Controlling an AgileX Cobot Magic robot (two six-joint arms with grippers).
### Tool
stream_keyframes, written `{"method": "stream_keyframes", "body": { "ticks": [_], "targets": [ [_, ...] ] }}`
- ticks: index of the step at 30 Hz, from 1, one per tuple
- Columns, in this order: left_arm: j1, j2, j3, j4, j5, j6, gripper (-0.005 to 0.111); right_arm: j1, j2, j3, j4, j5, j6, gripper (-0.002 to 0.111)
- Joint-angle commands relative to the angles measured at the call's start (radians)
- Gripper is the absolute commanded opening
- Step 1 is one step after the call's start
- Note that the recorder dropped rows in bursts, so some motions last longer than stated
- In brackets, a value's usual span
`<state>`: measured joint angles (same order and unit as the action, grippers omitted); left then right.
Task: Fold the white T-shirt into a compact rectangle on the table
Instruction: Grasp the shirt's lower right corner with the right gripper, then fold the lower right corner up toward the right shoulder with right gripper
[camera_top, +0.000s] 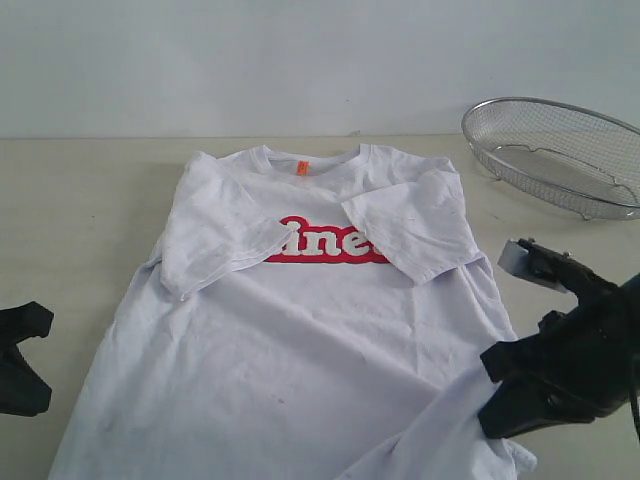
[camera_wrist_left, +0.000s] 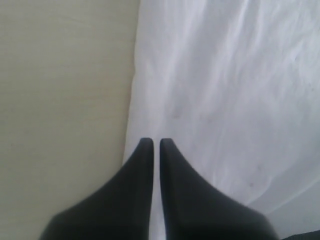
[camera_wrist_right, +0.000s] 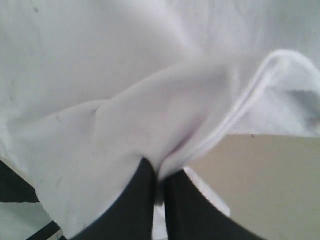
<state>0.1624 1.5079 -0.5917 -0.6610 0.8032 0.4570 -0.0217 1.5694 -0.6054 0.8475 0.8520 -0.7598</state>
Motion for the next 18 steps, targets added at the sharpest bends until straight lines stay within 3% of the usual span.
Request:
{"method": "stream_keyframes", "body": {
  "ticks": [1, 18],
  "targets": [
    [0.003, 0.0, -0.001, -0.004, 0.005, 0.007, 0.005, -0.004, -0.012, -0.07, 0.021, -0.003, -0.016, 0.0],
    [0.003, 0.0, -0.001, -0.001, 0.001, 0.007, 0.005, -0.004, -0.01, -0.342, 0.033, -0.086, 0.002, 0.0]
  ]
}}
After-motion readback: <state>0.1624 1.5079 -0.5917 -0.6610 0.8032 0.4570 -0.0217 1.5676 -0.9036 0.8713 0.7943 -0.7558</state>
